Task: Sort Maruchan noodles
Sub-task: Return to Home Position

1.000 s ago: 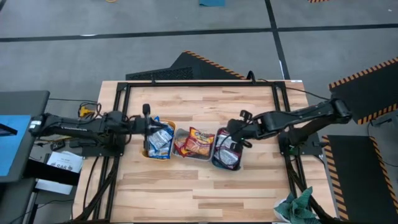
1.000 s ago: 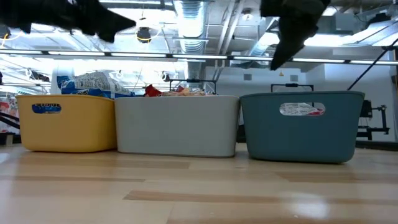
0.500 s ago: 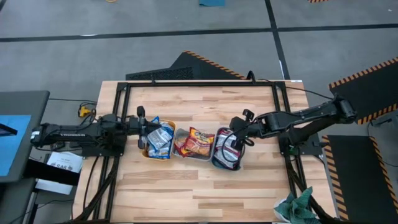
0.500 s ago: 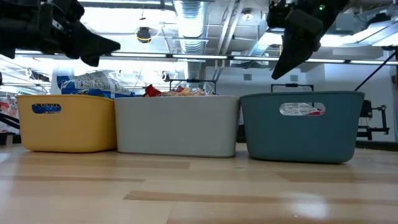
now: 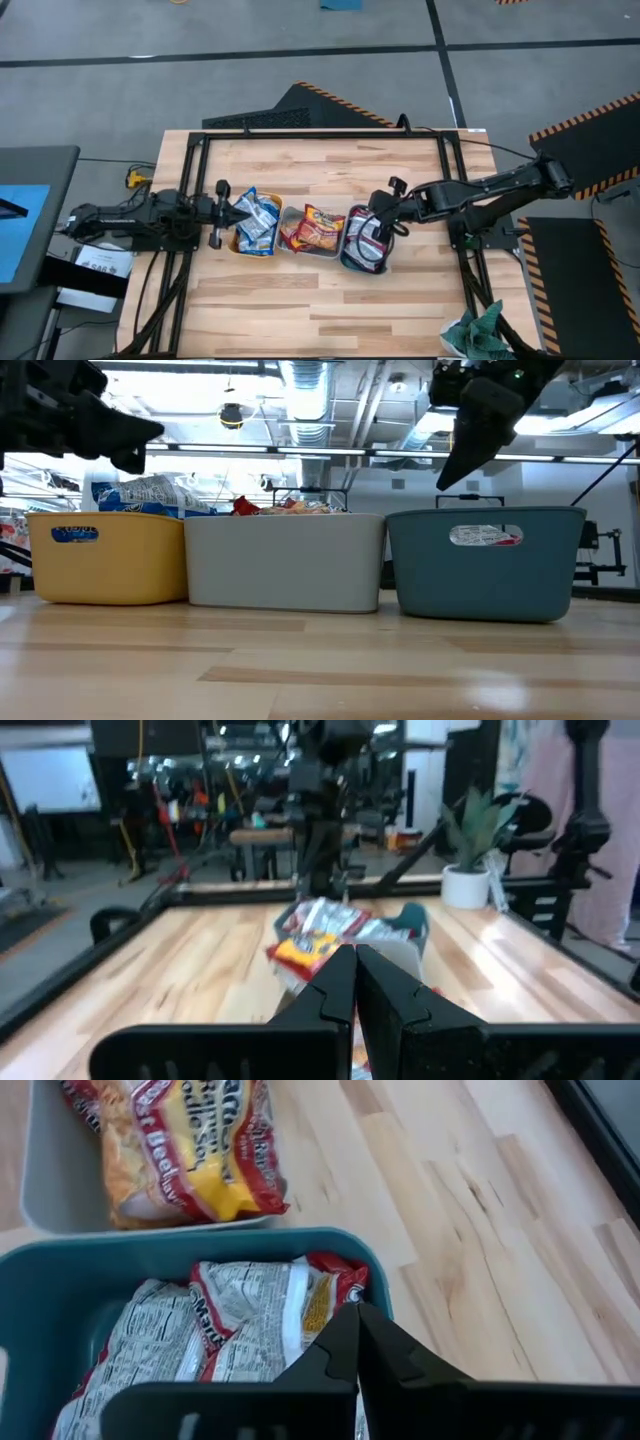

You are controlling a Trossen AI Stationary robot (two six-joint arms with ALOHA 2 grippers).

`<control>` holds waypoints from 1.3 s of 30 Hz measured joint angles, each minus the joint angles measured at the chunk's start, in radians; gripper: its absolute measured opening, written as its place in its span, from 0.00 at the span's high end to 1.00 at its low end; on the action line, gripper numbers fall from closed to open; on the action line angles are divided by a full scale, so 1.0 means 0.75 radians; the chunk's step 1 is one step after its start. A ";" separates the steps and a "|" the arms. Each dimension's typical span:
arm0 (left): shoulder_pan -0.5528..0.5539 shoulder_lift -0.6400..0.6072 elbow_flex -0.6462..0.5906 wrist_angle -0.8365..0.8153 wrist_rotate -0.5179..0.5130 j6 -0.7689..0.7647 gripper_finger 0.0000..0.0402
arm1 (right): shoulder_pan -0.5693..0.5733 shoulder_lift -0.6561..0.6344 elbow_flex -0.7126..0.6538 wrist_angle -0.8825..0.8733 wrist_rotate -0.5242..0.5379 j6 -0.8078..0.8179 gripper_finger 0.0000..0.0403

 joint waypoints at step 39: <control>-0.027 -0.085 -0.004 -0.110 -0.002 0.049 1.00 | -0.031 -1.279 -1.051 0.787 -0.248 -0.133 0.96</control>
